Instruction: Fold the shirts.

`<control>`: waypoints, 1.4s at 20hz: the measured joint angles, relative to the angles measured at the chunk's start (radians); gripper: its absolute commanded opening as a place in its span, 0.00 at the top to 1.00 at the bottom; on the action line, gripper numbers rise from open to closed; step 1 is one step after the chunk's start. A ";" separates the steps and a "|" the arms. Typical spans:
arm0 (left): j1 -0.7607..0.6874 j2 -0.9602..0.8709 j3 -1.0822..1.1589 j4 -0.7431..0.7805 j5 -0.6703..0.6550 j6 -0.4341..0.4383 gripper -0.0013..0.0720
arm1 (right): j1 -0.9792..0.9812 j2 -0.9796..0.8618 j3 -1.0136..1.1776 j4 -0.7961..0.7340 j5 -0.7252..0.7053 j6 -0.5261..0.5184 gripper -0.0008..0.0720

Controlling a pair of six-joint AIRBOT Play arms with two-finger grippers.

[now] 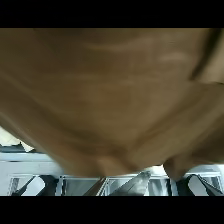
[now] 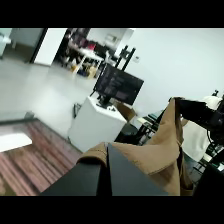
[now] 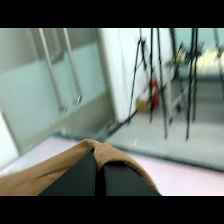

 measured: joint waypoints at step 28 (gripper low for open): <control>-0.391 -1.205 0.417 0.752 0.205 -0.181 0.97 | 0.182 -1.059 -0.056 -0.243 -0.101 -0.103 0.96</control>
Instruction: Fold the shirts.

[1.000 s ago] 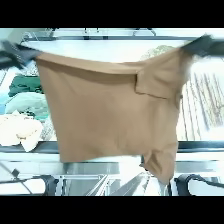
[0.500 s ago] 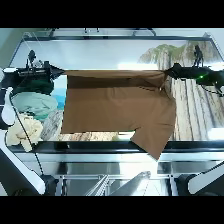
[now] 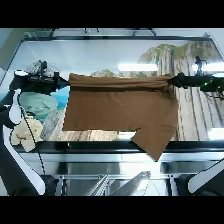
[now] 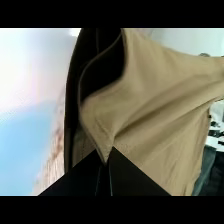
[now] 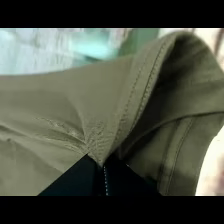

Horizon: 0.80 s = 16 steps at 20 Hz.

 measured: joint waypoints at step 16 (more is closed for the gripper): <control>0.024 0.038 0.092 0.236 -0.293 -0.238 0.62 | -0.051 0.079 0.045 -0.394 0.141 0.257 0.58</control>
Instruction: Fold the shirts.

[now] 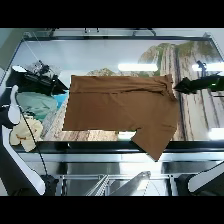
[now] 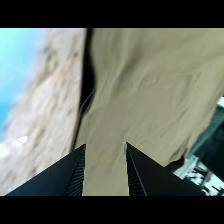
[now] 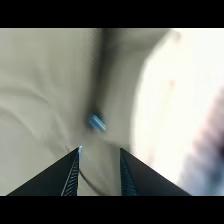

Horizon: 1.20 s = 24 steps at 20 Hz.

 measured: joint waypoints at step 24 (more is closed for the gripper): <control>-0.106 0.464 -0.929 0.242 0.248 0.169 0.94 | -0.112 0.775 -1.012 -0.034 -0.173 0.228 0.45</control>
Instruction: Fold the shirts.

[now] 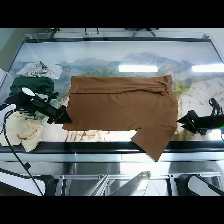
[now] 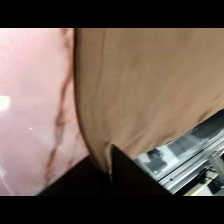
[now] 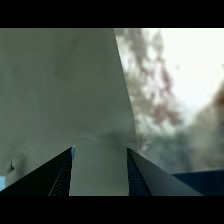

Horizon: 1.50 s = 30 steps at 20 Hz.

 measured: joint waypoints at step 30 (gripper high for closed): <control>0.102 0.000 0.192 -0.116 -0.106 0.077 0.95 | 0.052 0.035 -0.007 0.485 0.067 -0.251 0.96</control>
